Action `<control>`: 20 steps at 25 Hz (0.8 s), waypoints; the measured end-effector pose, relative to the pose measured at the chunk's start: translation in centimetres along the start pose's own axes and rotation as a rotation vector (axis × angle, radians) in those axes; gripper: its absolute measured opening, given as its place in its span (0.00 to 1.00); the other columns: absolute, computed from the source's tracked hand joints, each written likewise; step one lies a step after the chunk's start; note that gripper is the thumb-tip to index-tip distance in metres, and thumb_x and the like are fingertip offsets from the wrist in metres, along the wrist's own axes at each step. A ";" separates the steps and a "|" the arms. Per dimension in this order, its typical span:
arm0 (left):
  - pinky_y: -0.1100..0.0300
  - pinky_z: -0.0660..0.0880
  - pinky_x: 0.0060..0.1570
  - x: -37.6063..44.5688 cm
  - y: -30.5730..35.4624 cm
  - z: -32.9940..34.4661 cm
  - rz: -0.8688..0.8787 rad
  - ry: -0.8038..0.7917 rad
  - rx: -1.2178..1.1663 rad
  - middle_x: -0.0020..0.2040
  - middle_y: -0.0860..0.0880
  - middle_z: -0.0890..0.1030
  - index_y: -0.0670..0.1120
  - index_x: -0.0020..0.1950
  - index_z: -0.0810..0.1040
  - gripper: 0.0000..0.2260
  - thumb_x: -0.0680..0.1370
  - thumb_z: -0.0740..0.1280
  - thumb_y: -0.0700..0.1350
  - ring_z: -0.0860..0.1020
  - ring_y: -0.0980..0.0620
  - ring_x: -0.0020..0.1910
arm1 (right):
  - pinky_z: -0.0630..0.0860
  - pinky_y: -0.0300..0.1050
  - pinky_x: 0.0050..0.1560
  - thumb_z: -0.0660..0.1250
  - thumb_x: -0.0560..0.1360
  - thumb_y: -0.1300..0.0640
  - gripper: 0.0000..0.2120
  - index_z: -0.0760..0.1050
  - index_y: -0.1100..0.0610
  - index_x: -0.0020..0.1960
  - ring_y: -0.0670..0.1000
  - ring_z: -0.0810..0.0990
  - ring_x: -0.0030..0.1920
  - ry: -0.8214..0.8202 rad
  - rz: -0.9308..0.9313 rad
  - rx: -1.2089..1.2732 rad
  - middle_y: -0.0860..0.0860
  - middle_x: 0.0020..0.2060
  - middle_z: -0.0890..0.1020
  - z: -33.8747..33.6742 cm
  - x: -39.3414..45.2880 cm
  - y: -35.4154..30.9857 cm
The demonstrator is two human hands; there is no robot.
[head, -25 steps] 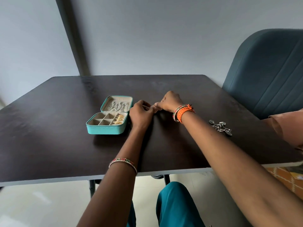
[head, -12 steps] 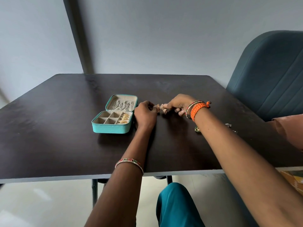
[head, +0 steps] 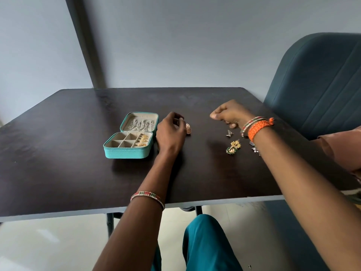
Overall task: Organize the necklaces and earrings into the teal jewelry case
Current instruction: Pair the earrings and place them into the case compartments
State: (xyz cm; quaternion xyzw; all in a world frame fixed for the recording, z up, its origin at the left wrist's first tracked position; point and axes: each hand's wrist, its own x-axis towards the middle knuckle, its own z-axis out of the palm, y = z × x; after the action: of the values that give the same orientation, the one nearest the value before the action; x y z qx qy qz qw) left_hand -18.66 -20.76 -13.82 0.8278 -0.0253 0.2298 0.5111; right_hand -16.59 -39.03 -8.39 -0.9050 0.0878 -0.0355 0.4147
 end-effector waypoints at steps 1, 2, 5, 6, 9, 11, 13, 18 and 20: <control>0.58 0.73 0.39 -0.5 0.4 -0.1 0.083 -0.047 0.034 0.39 0.54 0.82 0.50 0.47 0.80 0.07 0.75 0.63 0.47 0.80 0.51 0.40 | 0.64 0.36 0.24 0.70 0.73 0.59 0.06 0.81 0.59 0.49 0.45 0.67 0.30 -0.001 -0.051 -0.060 0.50 0.37 0.77 -1.4 -0.6 0.5; 0.58 0.73 0.38 -1.0 0.8 -0.2 0.177 -0.113 0.088 0.37 0.55 0.80 0.52 0.47 0.78 0.06 0.75 0.62 0.48 0.79 0.52 0.39 | 0.67 0.38 0.29 0.69 0.74 0.59 0.05 0.81 0.57 0.48 0.44 0.69 0.32 -0.002 -0.086 -0.136 0.48 0.37 0.78 -2.6 -1.2 1.0; 0.57 0.73 0.39 -2.4 1.6 0.3 0.377 -0.280 0.212 0.37 0.56 0.79 0.53 0.48 0.77 0.06 0.75 0.61 0.48 0.78 0.51 0.39 | 0.69 0.37 0.39 0.71 0.73 0.60 0.04 0.83 0.56 0.47 0.45 0.76 0.42 0.028 -0.118 -0.324 0.48 0.41 0.80 -4.4 -2.6 3.0; 0.56 0.74 0.40 -2.5 1.6 0.5 0.408 -0.302 0.220 0.38 0.56 0.80 0.53 0.48 0.77 0.06 0.75 0.61 0.48 0.78 0.51 0.39 | 0.69 0.37 0.39 0.72 0.72 0.60 0.03 0.83 0.56 0.46 0.45 0.77 0.42 0.047 -0.122 -0.345 0.49 0.41 0.81 -4.3 -2.8 3.7; 0.55 0.76 0.43 -2.5 1.6 0.8 0.440 -0.329 0.232 0.38 0.56 0.80 0.53 0.48 0.77 0.06 0.75 0.62 0.49 0.78 0.51 0.39 | 0.73 0.37 0.39 0.73 0.70 0.61 0.05 0.81 0.51 0.41 0.48 0.80 0.41 0.064 -0.183 -0.350 0.47 0.36 0.82 -3.2 -2.6 4.9; 0.55 0.77 0.41 -2.5 1.5 0.8 0.430 -0.316 0.225 0.38 0.56 0.81 0.52 0.48 0.78 0.05 0.75 0.63 0.49 0.78 0.51 0.38 | 0.78 0.44 0.46 0.74 0.69 0.61 0.07 0.81 0.49 0.41 0.49 0.81 0.42 0.063 -0.213 -0.417 0.45 0.36 0.82 -2.3 -2.4 5.2; 0.56 0.77 0.40 -2.4 1.5 0.7 0.407 -0.302 0.205 0.37 0.56 0.80 0.52 0.47 0.79 0.05 0.75 0.64 0.49 0.78 0.53 0.37 | 0.79 0.49 0.49 0.73 0.70 0.60 0.07 0.81 0.48 0.42 0.49 0.81 0.42 0.066 -0.233 -0.485 0.45 0.37 0.82 -1.8 -2.3 5.2; 0.60 0.76 0.39 -1.8 1.0 1.1 0.318 -0.294 0.042 0.34 0.56 0.80 0.51 0.45 0.80 0.05 0.75 0.65 0.49 0.78 0.58 0.34 | 0.79 0.50 0.50 0.72 0.70 0.54 0.03 0.80 0.48 0.43 0.49 0.80 0.44 0.041 -0.275 -0.538 0.45 0.40 0.82 -1.7 -2.1 5.1; 0.66 0.74 0.38 -1.9 1.0 1.3 0.251 -0.322 -0.039 0.37 0.53 0.83 0.48 0.46 0.81 0.05 0.77 0.66 0.46 0.77 0.63 0.33 | 0.80 0.50 0.48 0.72 0.69 0.52 0.02 0.79 0.49 0.42 0.48 0.80 0.42 -0.018 -0.286 -0.513 0.44 0.39 0.81 -1.7 -2.2 5.1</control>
State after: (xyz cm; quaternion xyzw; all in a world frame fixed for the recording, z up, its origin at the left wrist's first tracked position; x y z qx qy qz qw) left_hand -20.16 -22.71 -14.22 0.8343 -0.2138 0.1560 0.4836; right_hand -19.61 -43.17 -11.16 -0.9838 -0.0382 -0.0624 0.1638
